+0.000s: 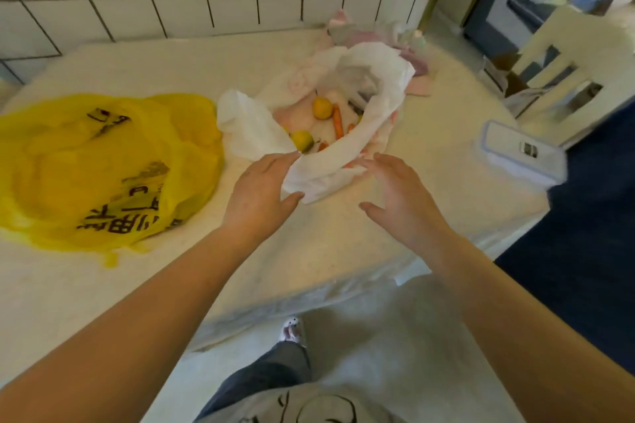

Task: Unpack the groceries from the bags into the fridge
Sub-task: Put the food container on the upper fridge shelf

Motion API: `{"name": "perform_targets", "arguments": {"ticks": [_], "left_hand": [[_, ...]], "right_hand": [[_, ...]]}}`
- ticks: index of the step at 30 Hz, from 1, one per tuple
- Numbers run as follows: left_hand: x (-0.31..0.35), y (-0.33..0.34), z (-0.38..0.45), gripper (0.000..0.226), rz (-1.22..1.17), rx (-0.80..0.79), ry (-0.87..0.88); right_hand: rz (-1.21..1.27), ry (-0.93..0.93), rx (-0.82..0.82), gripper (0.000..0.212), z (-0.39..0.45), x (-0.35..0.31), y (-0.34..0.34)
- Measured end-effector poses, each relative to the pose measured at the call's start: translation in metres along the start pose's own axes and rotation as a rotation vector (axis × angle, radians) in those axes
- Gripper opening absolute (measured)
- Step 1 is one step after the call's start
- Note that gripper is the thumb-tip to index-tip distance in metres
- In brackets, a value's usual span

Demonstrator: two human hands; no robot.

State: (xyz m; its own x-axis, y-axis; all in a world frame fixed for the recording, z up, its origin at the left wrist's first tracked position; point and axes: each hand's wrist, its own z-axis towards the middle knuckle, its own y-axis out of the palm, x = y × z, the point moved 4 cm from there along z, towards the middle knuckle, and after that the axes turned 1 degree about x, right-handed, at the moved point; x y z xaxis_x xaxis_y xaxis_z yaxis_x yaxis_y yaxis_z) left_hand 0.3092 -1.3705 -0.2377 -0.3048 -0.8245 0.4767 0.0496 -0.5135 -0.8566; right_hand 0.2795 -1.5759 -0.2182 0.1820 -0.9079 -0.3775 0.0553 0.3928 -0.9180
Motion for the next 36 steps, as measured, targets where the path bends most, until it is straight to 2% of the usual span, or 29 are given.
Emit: {"name": "perform_targets", "arguments": {"ticks": [6, 13, 18, 22, 28, 32, 36], "left_hand": [[0.012, -0.002, 0.075, 0.060, -0.059, 0.087, -0.026], [0.017, 0.022, 0.142, 0.066, -0.060, 0.086, -0.028], [0.017, 0.051, 0.167, 0.062, -0.044, 0.062, -0.101], [0.033, 0.063, 0.184, 0.060, -0.048, 0.071, -0.242], [0.058, 0.099, 0.217, 0.048, -0.069, 0.134, -0.346], [0.070, 0.137, 0.239, 0.050, -0.039, 0.061, -0.349], [0.087, 0.178, 0.248, 0.057, 0.029, -0.089, -0.344]], "right_hand": [[-0.030, -0.080, 0.005, 0.065, 0.076, 0.034, -0.013], [-0.057, -0.063, -0.043, 0.066, 0.150, 0.072, -0.026], [-0.038, -0.139, -0.101, 0.063, 0.195, 0.099, -0.020], [-0.010, -0.252, -0.171, 0.049, 0.234, 0.118, -0.014], [-0.468, -0.675, -0.418, 0.044, 0.275, 0.150, 0.009], [-0.539, -0.670, -0.554, 0.046, 0.291, 0.180, 0.019], [-0.557, -0.700, -0.572, 0.046, 0.293, 0.197, 0.016]]}}
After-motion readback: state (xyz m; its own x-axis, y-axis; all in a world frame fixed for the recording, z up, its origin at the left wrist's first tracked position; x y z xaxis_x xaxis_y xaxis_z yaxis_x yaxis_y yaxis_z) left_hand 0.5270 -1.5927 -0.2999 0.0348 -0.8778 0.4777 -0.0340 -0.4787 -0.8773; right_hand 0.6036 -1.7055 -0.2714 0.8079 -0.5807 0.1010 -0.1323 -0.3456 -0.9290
